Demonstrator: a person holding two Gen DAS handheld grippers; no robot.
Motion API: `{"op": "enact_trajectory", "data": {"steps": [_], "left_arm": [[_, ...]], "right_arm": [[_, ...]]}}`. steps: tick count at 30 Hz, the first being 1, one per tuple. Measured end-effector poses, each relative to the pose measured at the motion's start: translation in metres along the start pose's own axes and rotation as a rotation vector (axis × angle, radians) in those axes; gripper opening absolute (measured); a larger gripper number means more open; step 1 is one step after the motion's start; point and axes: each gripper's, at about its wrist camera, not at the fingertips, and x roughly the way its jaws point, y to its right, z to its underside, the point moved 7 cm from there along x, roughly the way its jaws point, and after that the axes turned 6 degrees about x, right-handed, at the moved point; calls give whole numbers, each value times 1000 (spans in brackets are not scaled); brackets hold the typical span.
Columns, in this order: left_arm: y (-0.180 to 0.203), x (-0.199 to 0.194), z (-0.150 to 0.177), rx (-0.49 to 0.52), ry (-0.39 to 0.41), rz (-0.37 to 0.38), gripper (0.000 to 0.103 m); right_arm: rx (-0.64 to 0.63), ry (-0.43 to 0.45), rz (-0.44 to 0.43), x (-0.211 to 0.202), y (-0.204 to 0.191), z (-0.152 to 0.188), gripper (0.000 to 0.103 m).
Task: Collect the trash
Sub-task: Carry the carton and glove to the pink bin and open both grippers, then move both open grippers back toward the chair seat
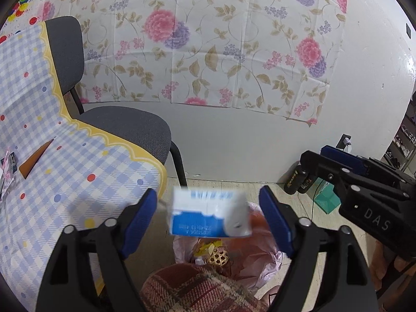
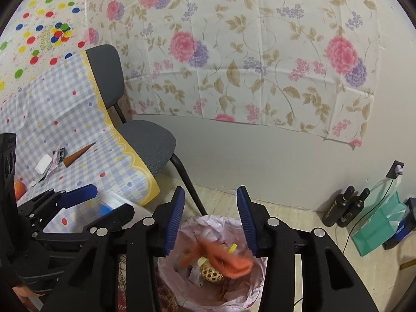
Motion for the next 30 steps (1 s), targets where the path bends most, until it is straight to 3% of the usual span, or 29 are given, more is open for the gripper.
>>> {"op": "enact_trajectory", "data": {"steps": [9, 24, 30], "left_arm": [[-26, -22, -6, -48, 43, -68, 80], [-112, -57, 20, -203, 36, -223, 81], [-153, -81, 35, -259, 49, -308, 91]], "right_arm": [[-20, 52, -28, -12, -17, -12, 45], [-102, 58, -150, -2, -97, -22, 47], [-146, 35, -213, 10, -138, -18, 49]]}}
